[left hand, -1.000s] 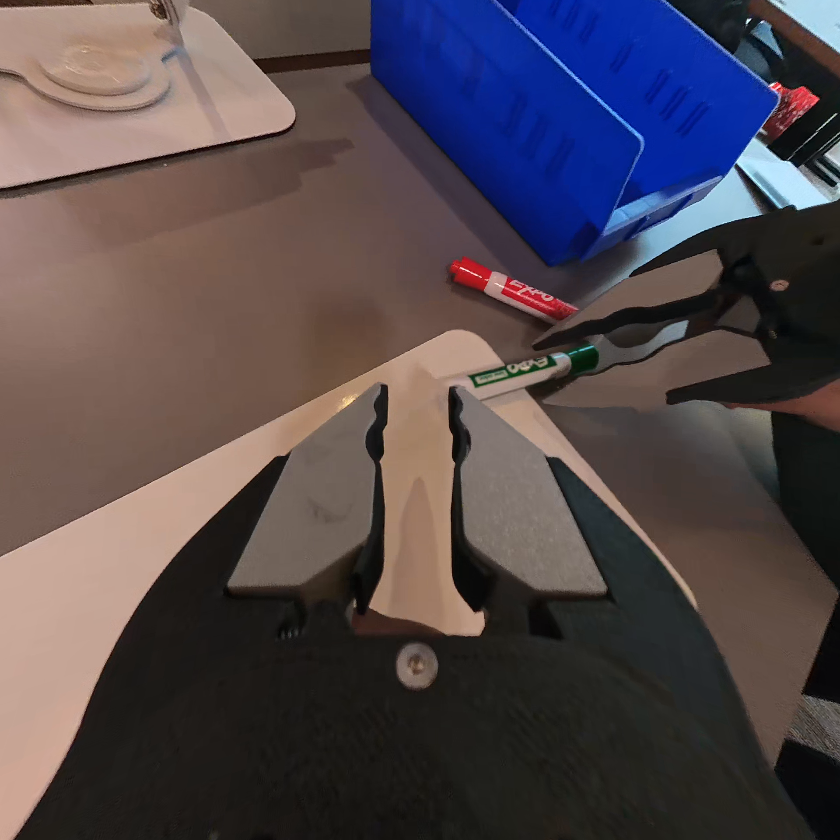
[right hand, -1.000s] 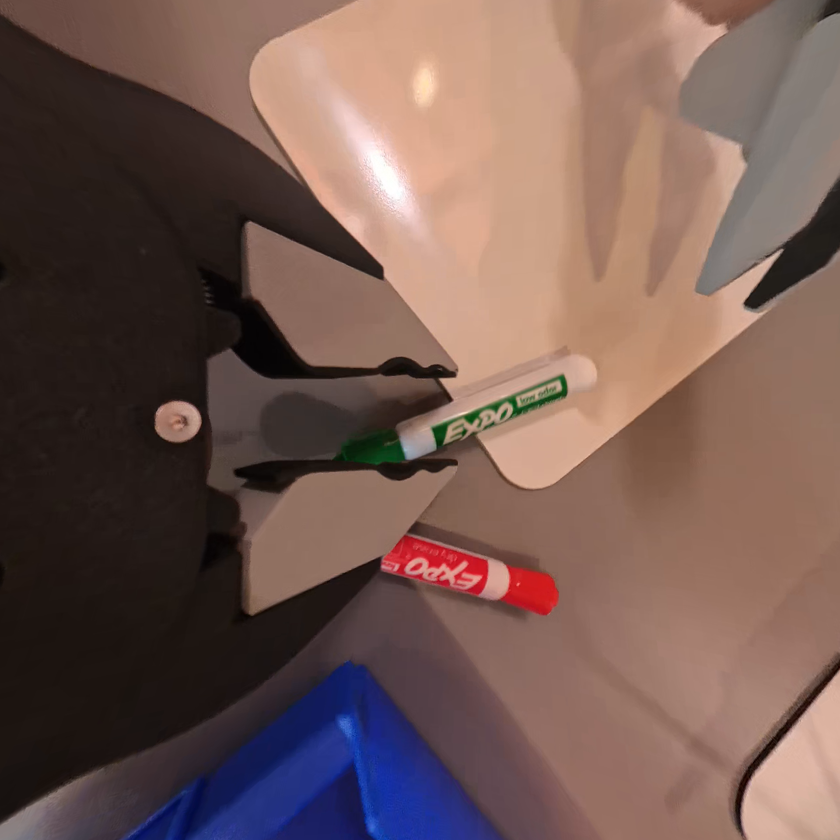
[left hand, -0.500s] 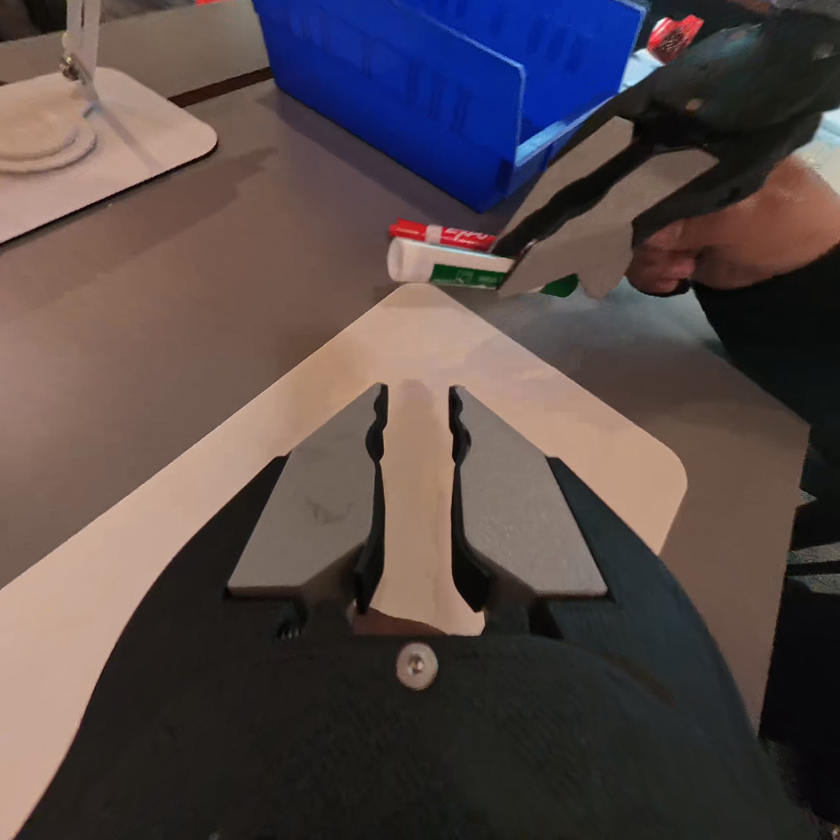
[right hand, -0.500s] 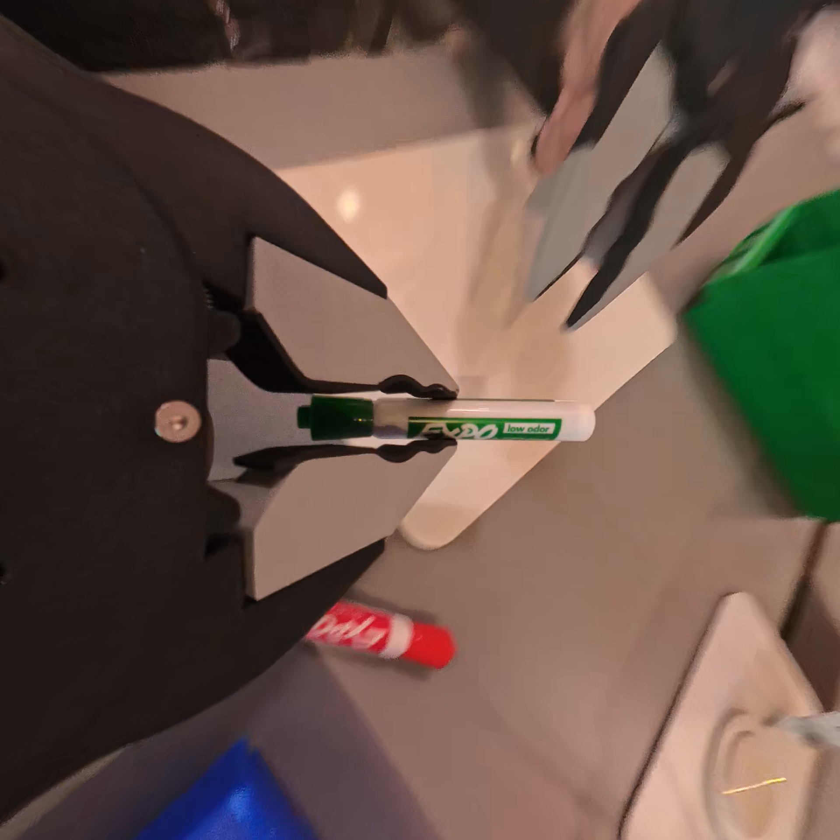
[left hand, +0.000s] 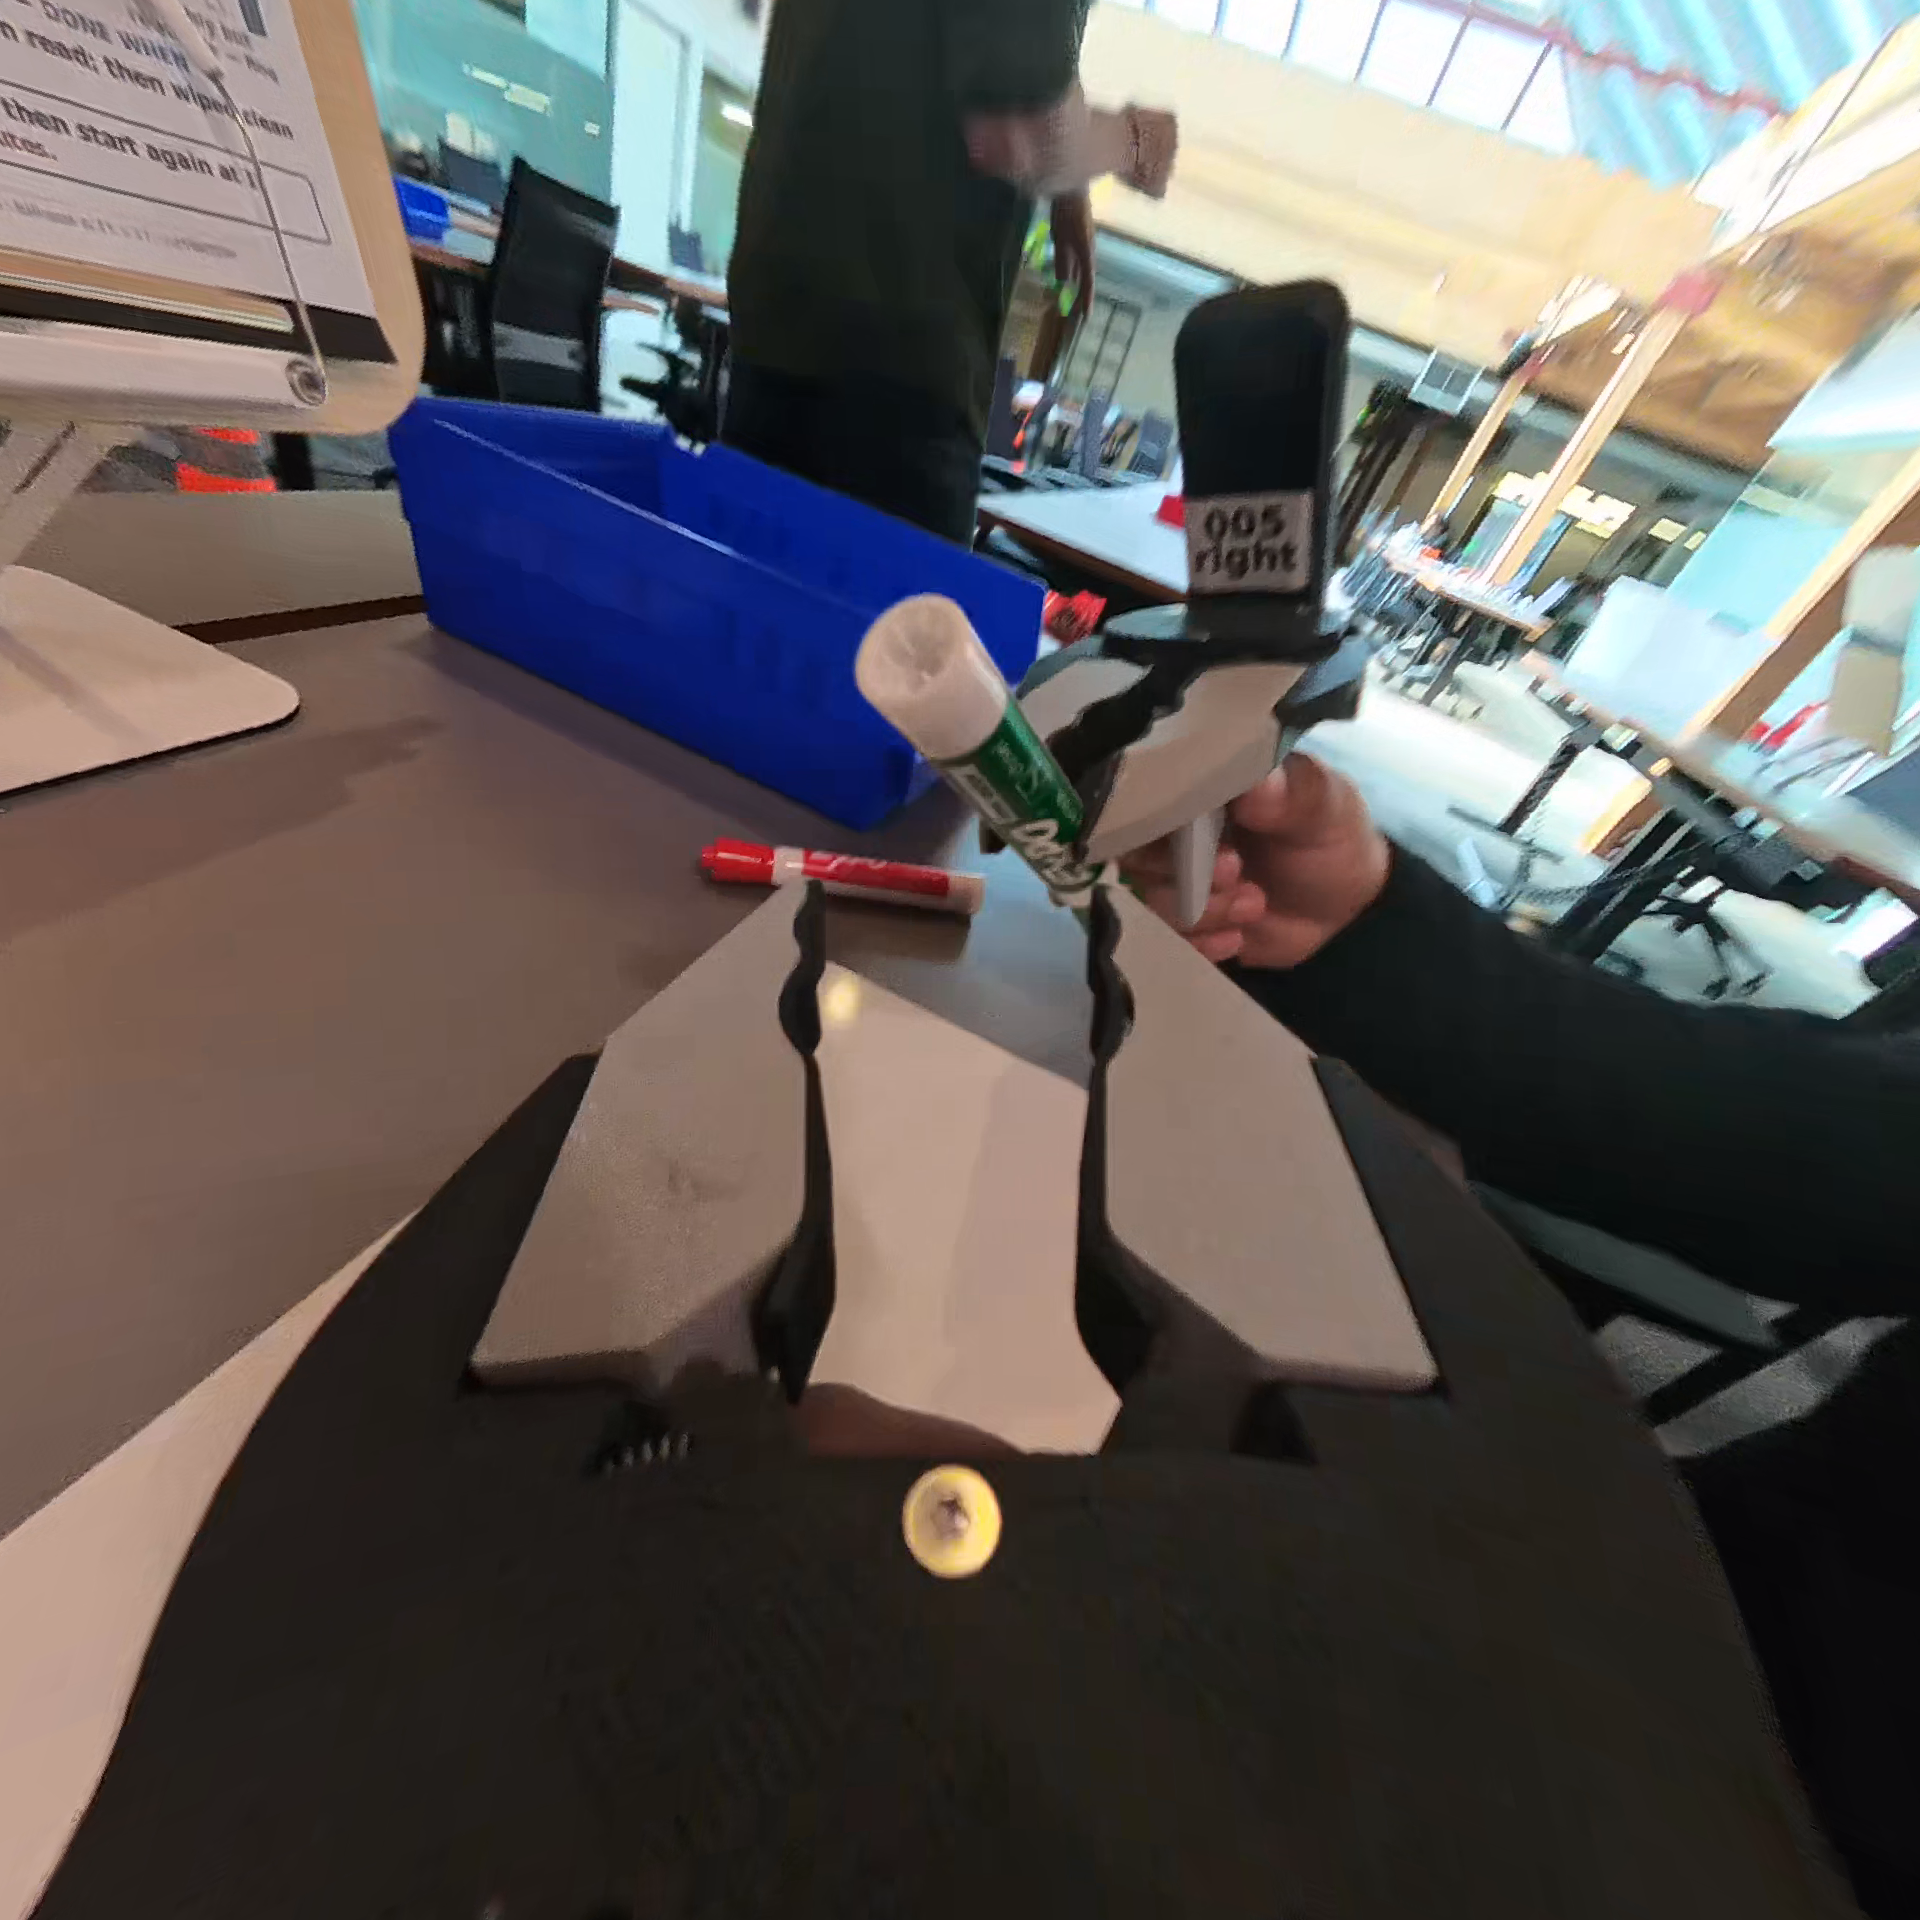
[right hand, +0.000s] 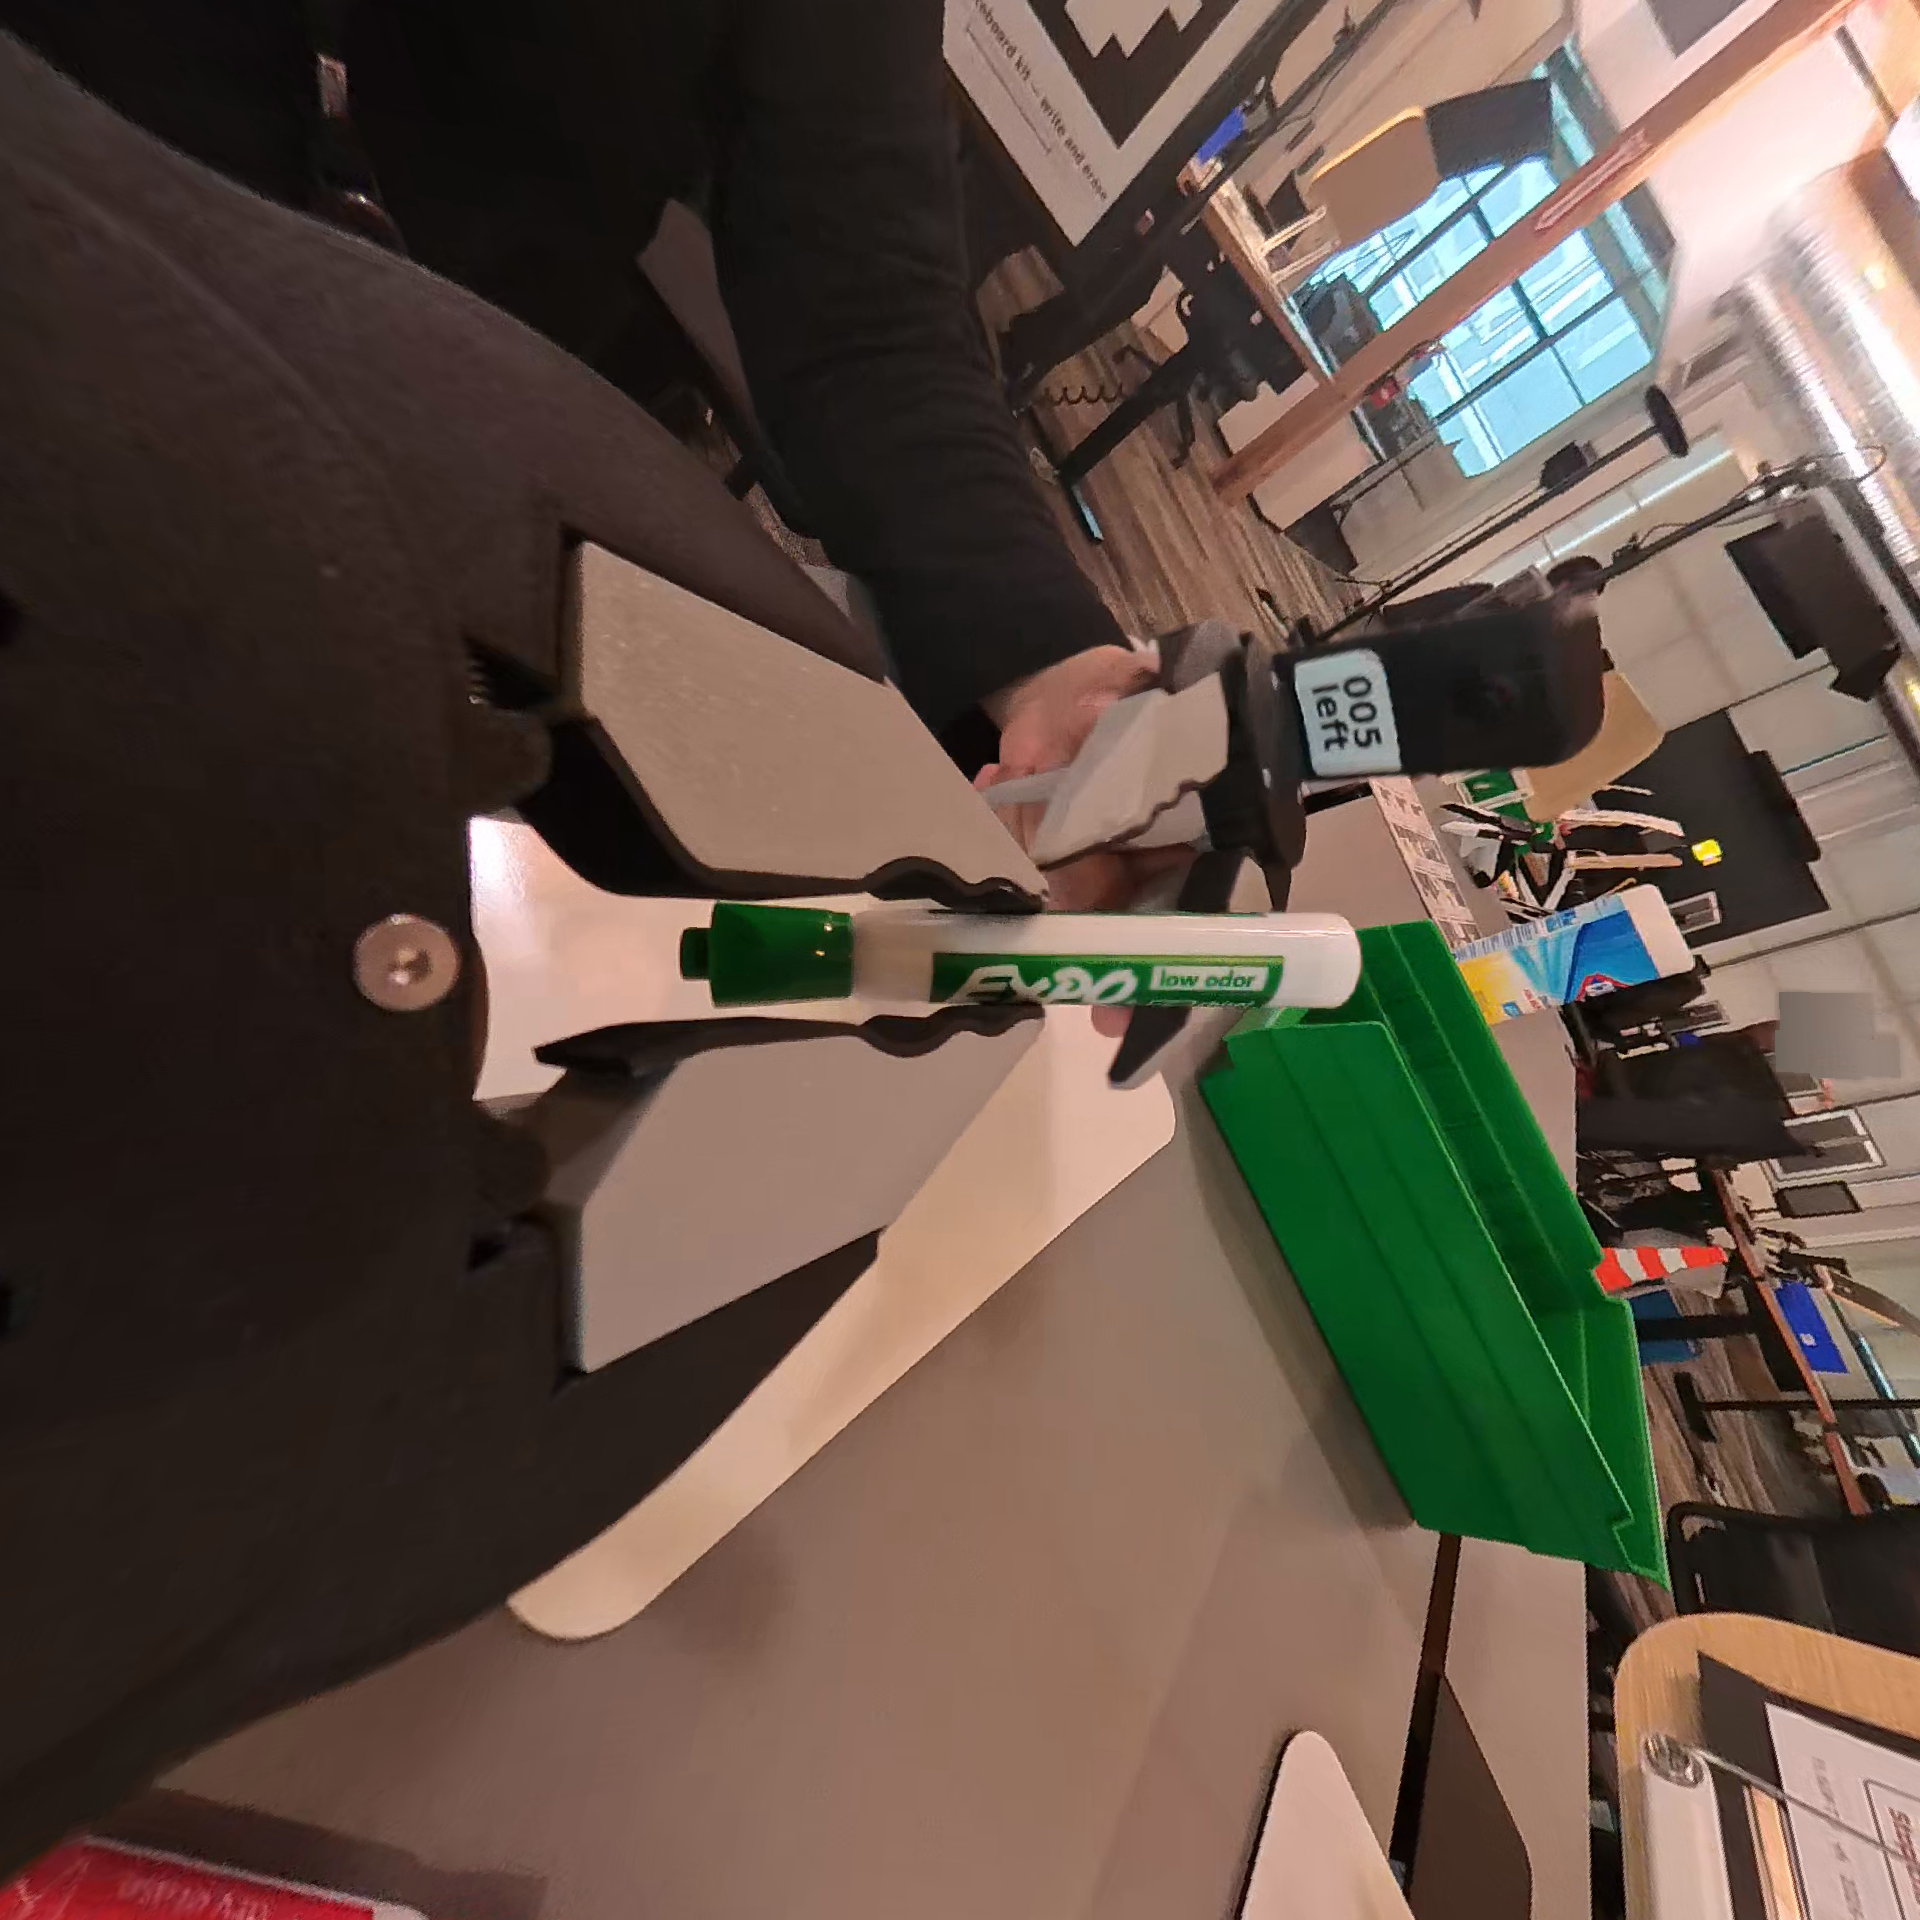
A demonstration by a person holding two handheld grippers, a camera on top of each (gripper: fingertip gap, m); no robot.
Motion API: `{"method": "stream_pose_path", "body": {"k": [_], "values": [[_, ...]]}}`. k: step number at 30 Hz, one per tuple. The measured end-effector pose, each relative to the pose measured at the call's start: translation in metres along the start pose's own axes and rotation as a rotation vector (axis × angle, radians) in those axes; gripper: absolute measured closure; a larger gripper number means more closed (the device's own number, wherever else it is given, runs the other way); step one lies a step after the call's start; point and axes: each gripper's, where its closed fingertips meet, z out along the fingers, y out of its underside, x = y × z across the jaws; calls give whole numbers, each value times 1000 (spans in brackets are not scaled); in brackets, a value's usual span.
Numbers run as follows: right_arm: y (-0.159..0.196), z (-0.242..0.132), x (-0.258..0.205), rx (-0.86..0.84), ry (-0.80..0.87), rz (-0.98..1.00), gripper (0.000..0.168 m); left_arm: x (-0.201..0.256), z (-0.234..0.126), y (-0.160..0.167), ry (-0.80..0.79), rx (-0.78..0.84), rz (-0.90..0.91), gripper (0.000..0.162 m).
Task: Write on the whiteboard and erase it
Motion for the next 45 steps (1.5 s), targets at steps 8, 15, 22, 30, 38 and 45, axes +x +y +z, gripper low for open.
{"method": "stream_pose_path", "body": {"k": [8, 15, 22, 30, 38, 45], "values": [[23, 19, -11, -109, -22, -54, 154, 5, -3, -17, 28, 90, -66, 137], [42, 33, -12, -196, -3, -112, 147, 14, 2, -11, 30, 15, -29, 143], [51, 42, -15, -226, 9, -154, 153, 20, 6, -3, 14, -31, 35, 144], [45, 42, -20, -167, -20, -115, 153, 24, 0, -12, 31, 37, 27, 139], [22, 24, -10, -44, 5, -56, 153, 13, -15, -19, -21, 74, 38, 110], [-17, -3, -13, 180, -15, -31, 153, 21, 0, 15, 9, -91, 92, 107]]}}
